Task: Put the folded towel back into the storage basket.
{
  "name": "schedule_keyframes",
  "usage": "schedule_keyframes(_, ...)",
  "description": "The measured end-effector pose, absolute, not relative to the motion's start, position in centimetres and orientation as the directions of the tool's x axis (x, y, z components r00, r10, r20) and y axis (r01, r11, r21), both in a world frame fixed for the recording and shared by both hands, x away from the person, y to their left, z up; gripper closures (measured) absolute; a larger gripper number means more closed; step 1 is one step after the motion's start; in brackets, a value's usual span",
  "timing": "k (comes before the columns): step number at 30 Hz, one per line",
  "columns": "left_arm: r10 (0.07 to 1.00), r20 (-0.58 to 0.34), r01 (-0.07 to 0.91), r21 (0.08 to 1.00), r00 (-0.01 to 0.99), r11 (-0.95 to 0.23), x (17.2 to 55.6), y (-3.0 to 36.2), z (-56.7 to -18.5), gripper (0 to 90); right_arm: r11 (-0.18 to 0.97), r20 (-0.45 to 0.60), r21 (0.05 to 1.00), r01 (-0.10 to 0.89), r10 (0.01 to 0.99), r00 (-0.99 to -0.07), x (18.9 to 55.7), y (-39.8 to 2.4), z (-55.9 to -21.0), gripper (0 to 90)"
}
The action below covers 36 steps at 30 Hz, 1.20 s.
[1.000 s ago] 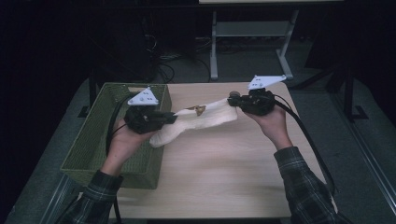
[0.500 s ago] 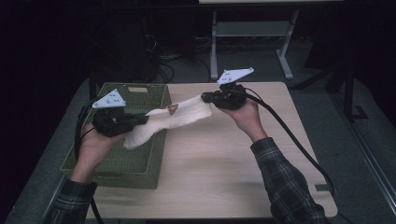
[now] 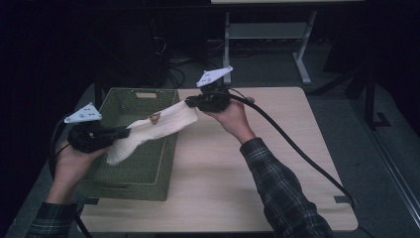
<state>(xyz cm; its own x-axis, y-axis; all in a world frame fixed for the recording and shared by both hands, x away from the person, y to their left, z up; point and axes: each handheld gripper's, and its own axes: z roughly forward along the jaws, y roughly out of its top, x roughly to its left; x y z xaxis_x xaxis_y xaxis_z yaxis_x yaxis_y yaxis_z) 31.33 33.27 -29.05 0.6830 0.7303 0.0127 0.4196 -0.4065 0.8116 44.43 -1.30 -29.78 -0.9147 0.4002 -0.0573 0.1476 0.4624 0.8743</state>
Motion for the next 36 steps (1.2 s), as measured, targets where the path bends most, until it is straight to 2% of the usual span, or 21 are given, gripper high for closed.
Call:
schedule_keyframes(17,0.799,-0.068,0.531,0.78,0.598,-0.331,30.6,40.1,-34.0,84.6,0.524,-0.044,0.841,0.132,0.31,-0.95,45.3,7.1,-31.9,84.5)
schedule_keyframes(31,0.82,-0.086,0.586,0.741,0.566,-0.327,31.6,40.8,-36.2,83.1,0.562,-0.036,0.813,0.15,0.306,-0.951,46.2,9.2,-33.9,84.5)
schedule_keyframes(32,0.827,-0.089,0.591,0.742,0.555,-0.317,31.6,40.8,-36.2,82.3,0.563,-0.039,0.813,0.147,0.305,-0.951,46.2,9.2,-34.0,84.5)
schedule_keyframes(36,0.843,-0.062,0.59,0.741,0.534,-0.319,31.8,40.8,-36.2,69.6,0.565,-0.04,0.812,0.148,0.307,-0.951,46.3,9.3,-34.0,84.5)
